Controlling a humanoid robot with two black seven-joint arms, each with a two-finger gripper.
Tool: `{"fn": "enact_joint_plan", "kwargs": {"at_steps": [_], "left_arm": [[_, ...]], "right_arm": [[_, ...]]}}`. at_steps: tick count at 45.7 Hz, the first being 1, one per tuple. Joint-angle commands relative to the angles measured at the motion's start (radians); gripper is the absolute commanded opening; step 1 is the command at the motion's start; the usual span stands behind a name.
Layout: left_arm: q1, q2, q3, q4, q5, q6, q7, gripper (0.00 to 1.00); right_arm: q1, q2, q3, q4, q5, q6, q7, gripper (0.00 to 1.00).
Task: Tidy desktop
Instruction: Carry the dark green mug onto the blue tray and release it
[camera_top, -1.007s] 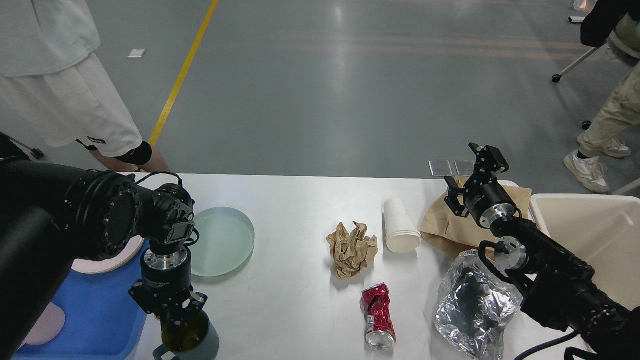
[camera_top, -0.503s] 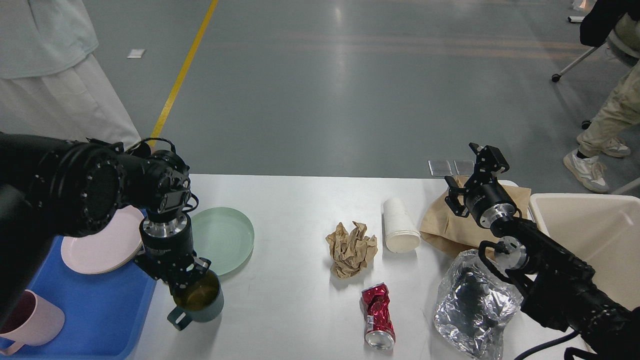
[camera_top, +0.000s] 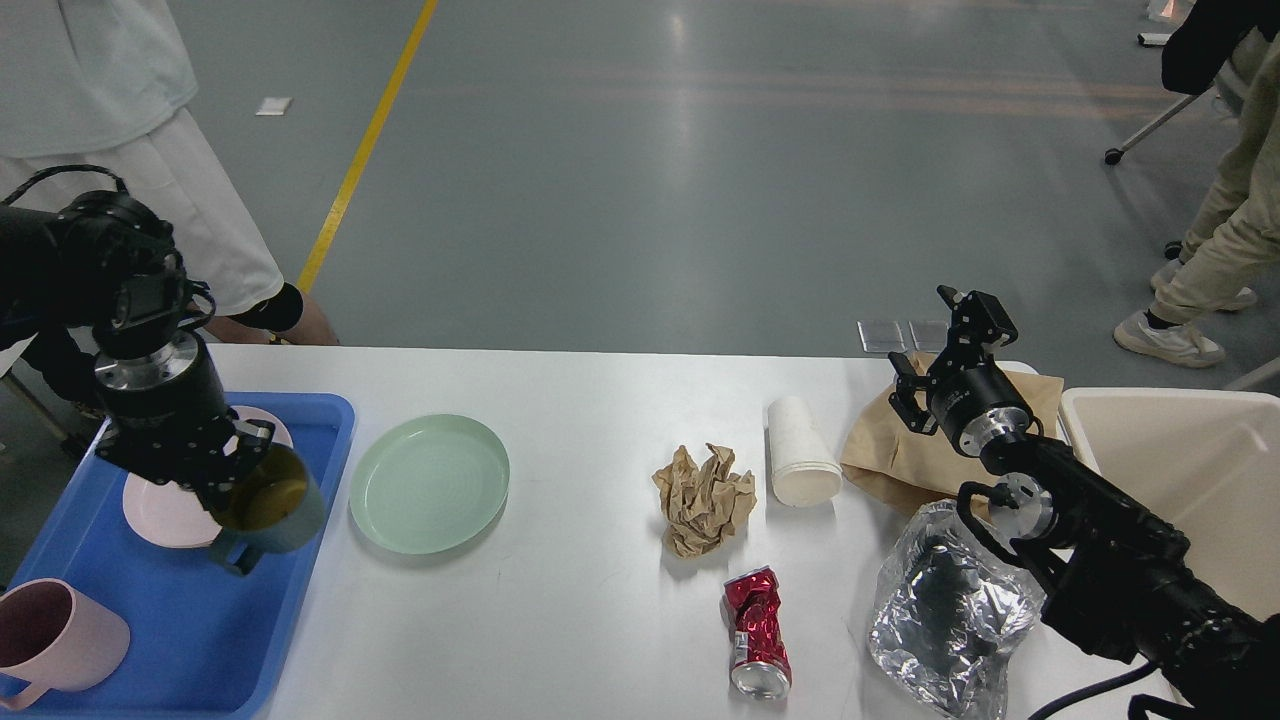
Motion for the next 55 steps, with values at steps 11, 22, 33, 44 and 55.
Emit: {"fn": "enact_joint_plan", "kwargs": {"at_steps": [11, 22, 33, 44, 55], "left_arm": [[0.125, 0.160, 0.011, 0.008, 0.003, 0.000, -0.001, 0.00], [0.263, 0.162, -0.006, 0.094, 0.000, 0.000, -0.003, 0.00], [0.309, 0.156, -0.023, 0.171, 0.000, 0.000, -0.001, 0.00], [0.323, 0.151, -0.059, 0.185, 0.000, 0.000, -0.001, 0.01], [0.355, 0.151, -0.070, 0.186, 0.000, 0.000, -0.001, 0.10]], "right_arm": [[0.001, 0.000, 0.000, 0.000, 0.001, 0.000, 0.000, 1.00], [0.001, 0.000, 0.000, 0.000, 0.000, 0.000, 0.000, 1.00], [0.001, 0.000, 0.000, 0.000, 0.000, 0.000, 0.000, 1.00], [0.001, 0.000, 0.000, 0.001, 0.001, 0.000, 0.000, 1.00], [0.001, 0.000, 0.000, 0.001, 0.001, 0.000, 0.000, 1.00]]}}
